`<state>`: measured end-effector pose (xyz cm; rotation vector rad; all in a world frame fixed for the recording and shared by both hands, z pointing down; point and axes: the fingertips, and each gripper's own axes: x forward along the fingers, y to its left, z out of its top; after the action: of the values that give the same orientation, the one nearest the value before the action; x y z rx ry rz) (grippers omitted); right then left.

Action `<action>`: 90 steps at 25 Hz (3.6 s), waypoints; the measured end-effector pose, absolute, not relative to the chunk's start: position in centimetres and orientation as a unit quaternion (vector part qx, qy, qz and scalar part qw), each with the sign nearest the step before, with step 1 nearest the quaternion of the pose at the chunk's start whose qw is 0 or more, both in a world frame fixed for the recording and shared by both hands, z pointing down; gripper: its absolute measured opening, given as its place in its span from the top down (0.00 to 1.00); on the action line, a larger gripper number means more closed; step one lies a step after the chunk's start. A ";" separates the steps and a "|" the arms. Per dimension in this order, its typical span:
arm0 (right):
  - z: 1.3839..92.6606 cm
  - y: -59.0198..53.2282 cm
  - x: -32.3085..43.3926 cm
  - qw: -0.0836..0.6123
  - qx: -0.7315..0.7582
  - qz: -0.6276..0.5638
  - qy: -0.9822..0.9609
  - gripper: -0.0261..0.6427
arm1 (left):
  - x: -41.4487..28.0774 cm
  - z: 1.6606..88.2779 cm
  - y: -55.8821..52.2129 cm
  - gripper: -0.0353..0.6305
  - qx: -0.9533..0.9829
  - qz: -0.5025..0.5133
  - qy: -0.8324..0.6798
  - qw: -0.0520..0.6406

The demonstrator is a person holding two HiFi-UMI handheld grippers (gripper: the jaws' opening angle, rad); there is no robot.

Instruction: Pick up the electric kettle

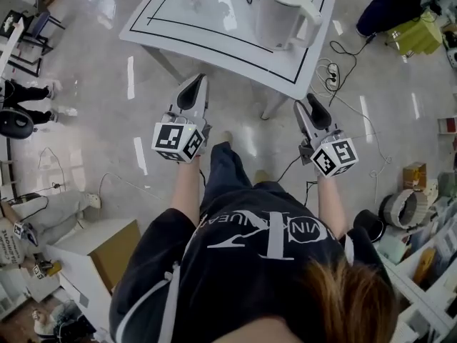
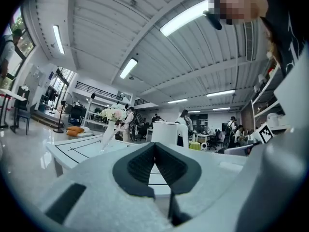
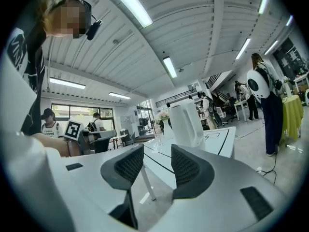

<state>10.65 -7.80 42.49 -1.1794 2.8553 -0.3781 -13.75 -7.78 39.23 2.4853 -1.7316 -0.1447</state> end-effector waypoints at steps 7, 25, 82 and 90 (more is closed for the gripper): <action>42.3 -12.9 9.9 0.016 -0.423 -0.117 0.899 0.71 | -15.5 39.7 -13.8 0.94 0.835 -0.043 -0.546 0.062; 38.0 -22.0 9.9 0.037 -0.543 -0.065 0.836 0.66 | -18.2 40.2 -24.2 0.94 0.885 -0.039 -0.457 0.078; 35.3 -26.5 -0.6 0.059 -0.194 -0.069 0.977 0.77 | -13.9 40.9 -28.7 0.94 0.852 -0.031 -0.511 0.105; 34.9 -26.7 -0.9 0.063 -0.206 -0.071 0.974 0.78 | -14.6 40.6 -27.9 0.94 0.849 -0.032 -0.518 0.101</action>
<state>-0.91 -26.67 34.91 -0.6229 2.9418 -0.2149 -14.61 -27.90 40.58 2.5068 -1.5316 -0.0955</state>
